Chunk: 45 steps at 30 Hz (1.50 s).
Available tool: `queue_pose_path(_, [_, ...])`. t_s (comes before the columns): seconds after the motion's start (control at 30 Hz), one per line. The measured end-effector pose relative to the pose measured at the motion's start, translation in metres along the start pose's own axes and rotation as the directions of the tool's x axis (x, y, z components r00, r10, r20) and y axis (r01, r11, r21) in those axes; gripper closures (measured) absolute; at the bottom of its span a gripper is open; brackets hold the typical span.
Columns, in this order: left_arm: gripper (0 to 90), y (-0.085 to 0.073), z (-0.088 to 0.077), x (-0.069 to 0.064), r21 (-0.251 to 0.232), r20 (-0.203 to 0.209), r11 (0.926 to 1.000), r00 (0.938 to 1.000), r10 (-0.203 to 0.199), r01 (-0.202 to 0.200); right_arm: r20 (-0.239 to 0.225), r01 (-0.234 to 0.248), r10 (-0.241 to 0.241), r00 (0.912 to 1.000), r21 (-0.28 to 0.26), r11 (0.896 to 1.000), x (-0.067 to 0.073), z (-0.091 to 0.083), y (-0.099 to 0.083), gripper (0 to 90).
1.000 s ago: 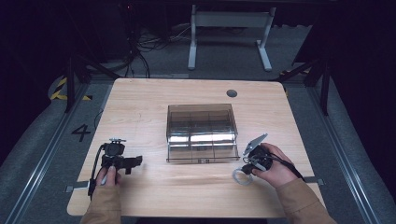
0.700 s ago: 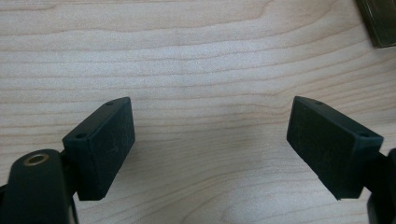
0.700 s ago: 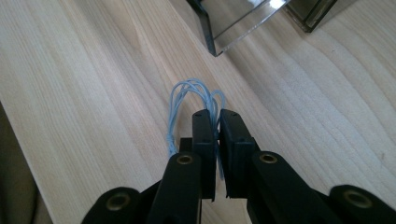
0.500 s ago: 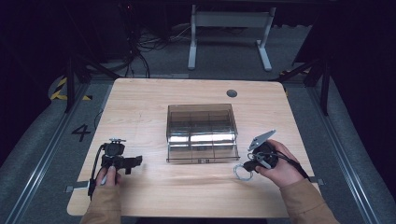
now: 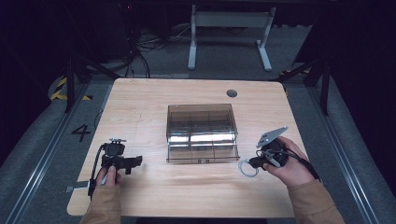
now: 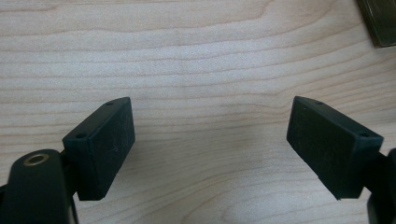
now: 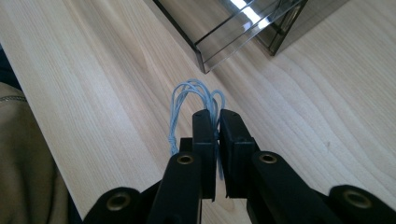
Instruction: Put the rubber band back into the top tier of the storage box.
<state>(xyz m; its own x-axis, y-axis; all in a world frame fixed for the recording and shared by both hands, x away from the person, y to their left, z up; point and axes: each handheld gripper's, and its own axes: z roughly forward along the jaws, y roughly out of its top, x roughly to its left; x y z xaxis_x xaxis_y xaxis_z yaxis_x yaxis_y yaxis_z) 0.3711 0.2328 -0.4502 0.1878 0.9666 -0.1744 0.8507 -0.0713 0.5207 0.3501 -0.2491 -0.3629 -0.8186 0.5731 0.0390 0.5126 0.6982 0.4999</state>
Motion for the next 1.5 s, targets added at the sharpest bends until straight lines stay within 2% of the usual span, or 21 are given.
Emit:
queue_pose_path(0.47, [15.9, 0.0, 0.001, -0.001, 0.006, -0.001, 1.0, 1.0, 0.001, -0.001, 0.009, -0.006, 0.007, 0.9999, -0.061, 0.998, 0.002, -0.027, 0.005, 85.9])
queue_pose_path(0.73, [16.0, -0.001, 0.001, 0.0, 0.005, -0.002, 1.0, 1.0, -0.001, 0.001, 0.009, 0.019, -0.019, 0.9998, -0.069, 0.997, 0.004, -0.037, 0.018, 85.8])
queue_pose_path(0.97, [15.9, -0.002, 0.001, 0.001, 0.005, -0.007, 1.0, 1.0, -0.004, 0.004, 0.002, 0.047, -0.047, 0.9989, -0.076, 0.996, 0.007, -0.039, 0.036, 85.8])
queue_pose_path(1.5, [16.0, -0.004, -0.001, 0.003, -0.001, -0.011, 0.9999, 0.9999, -0.01, 0.01, -0.022, 0.099, -0.101, 0.9946, -0.078, 0.992, 0.012, -0.03, 0.073, 85.8])
